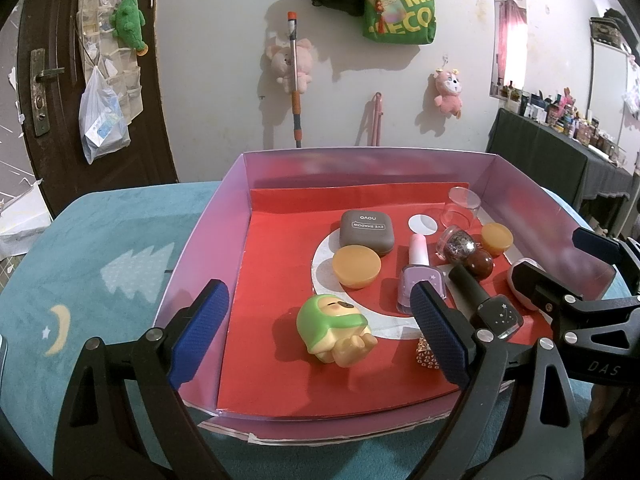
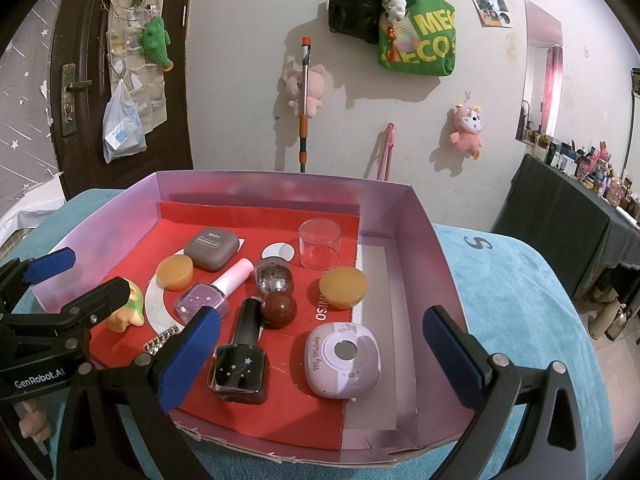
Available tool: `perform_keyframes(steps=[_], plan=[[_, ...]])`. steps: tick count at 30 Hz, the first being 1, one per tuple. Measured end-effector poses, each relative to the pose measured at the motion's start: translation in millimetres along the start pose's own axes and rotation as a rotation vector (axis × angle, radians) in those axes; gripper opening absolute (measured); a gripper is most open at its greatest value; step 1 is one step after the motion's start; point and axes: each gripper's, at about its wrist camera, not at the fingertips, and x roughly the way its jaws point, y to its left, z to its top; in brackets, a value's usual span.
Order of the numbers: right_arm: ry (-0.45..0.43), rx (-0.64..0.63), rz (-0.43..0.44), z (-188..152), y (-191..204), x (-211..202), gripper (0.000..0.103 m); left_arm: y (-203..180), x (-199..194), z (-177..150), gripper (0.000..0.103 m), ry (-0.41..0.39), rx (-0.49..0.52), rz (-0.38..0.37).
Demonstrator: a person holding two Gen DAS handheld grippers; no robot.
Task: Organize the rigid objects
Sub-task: 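Lift both open tools out of the box and hold above it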
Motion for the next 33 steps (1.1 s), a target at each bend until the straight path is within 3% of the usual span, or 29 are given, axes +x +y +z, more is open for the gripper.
perform_keyframes(steps=[33], plan=[[-0.002,0.007,0.003,-0.6,-2.1,-1.9,0.103,-2.9,-5.1,-3.7,0.093,-0.005,0.001,0.02]])
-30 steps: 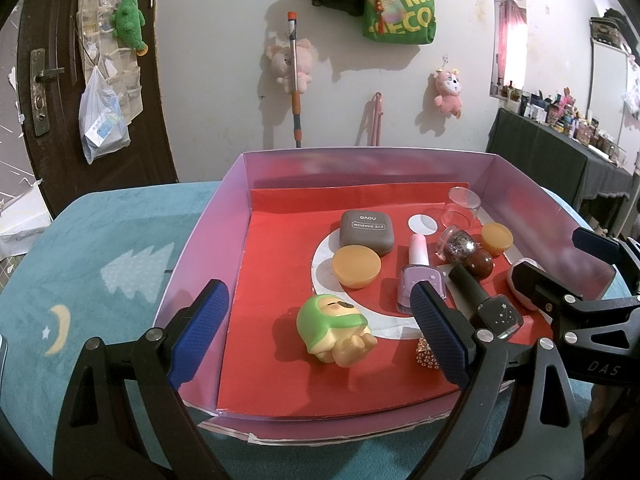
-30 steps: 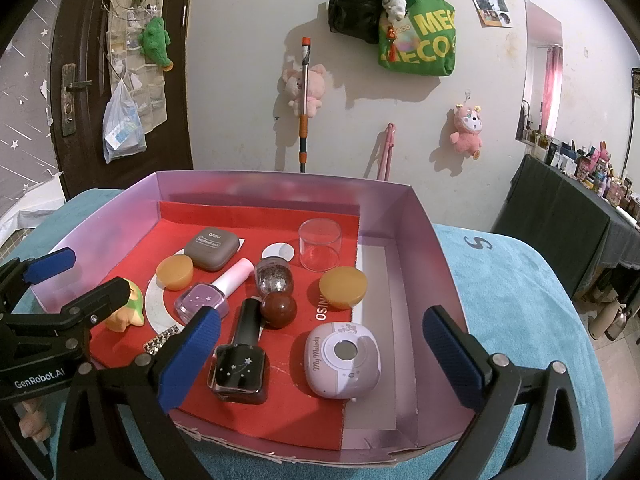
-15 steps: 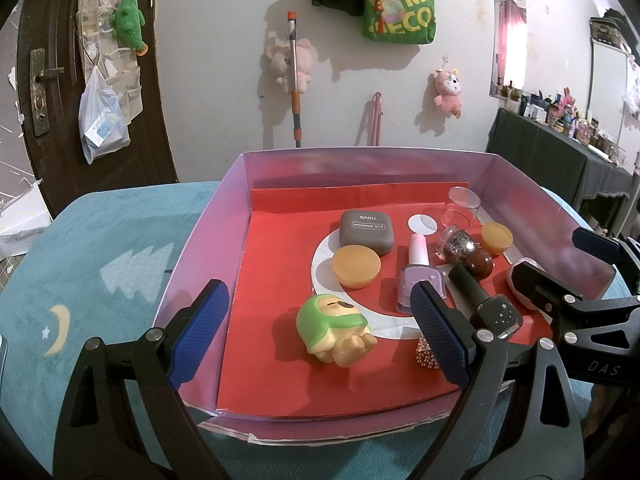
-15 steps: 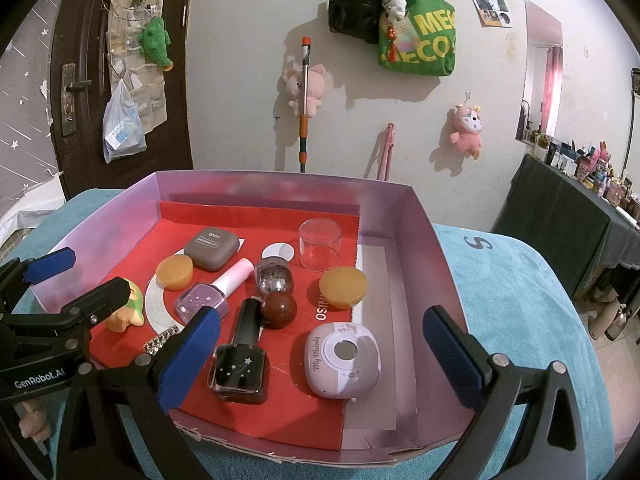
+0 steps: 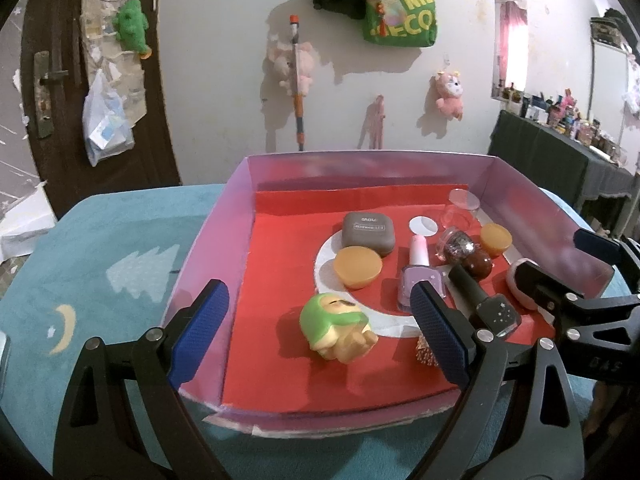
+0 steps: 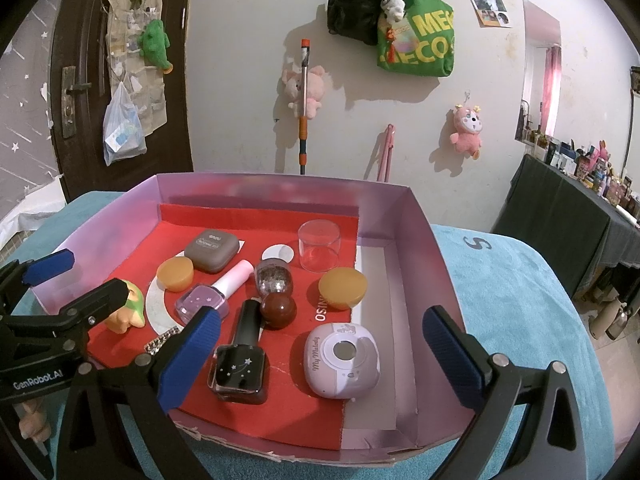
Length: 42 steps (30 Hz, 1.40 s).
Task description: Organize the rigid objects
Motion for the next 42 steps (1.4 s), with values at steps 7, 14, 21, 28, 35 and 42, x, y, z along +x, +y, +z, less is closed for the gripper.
perform_keyframes(steps=[7,14,21,28,35,42], plan=[[-0.026,-0.029,-0.011,-8.4,7.8,-38.5,0.103,1.0,-46.6,-6.6,0.093,-0.025,-0.016,-0.032],[-0.015,0.016,0.025,-27.7,4.4,-90.6,0.103,3.2,-90.8,-23.0,0.093,0.023,-0.033,-0.051],[0.023,0.035,0.017,-46.7,1.9,-122.7,0.103,4.0,-121.1,-41.5,0.093,0.07,-0.048,-0.037],[0.182,0.057,0.02,-80.4,5.4,-109.0,0.103,1.1,-108.0,-76.1,0.093,0.193,-0.042,-0.033],[0.29,0.058,-0.03,-100.7,6.8,-85.4,0.103,-7.7,-74.8,-97.6,0.093,0.323,-0.028,-0.028],[0.357,0.075,-0.044,-105.5,1.5,-75.0,0.103,-9.8,-66.5,-102.1,0.101,0.318,-0.037,-0.001]])
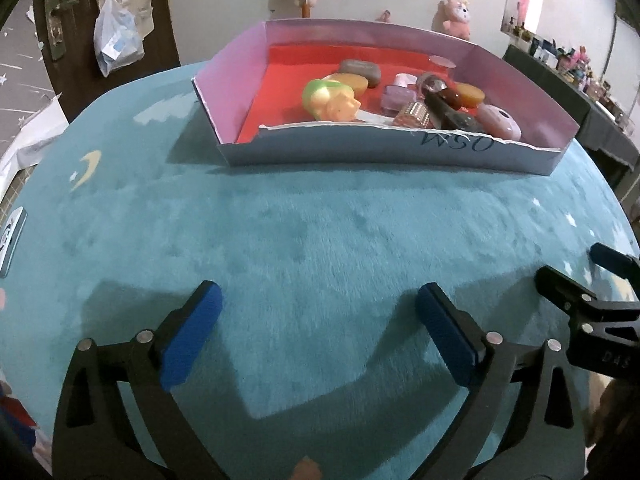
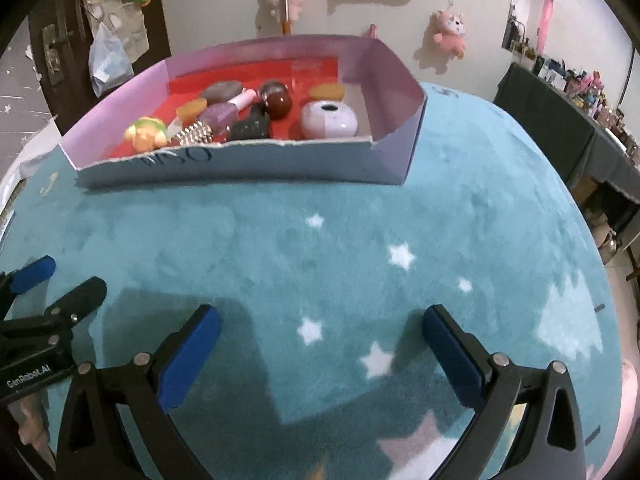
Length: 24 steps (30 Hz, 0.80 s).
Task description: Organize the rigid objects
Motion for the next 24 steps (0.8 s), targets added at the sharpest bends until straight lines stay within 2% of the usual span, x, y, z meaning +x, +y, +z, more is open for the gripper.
perform_keyframes(steps=[3,24], plan=[[0.0,0.003,0.0,-0.8,0.2,-1.0,0.103,-0.6,0.8,0.0,0.103,0.006,-0.001,0.001],[0.001,0.024,-0.013,2.0,-3.2,-1.5,0.103,2.6,2.2,4.2,0.103,0.004,0.002,0.0]])
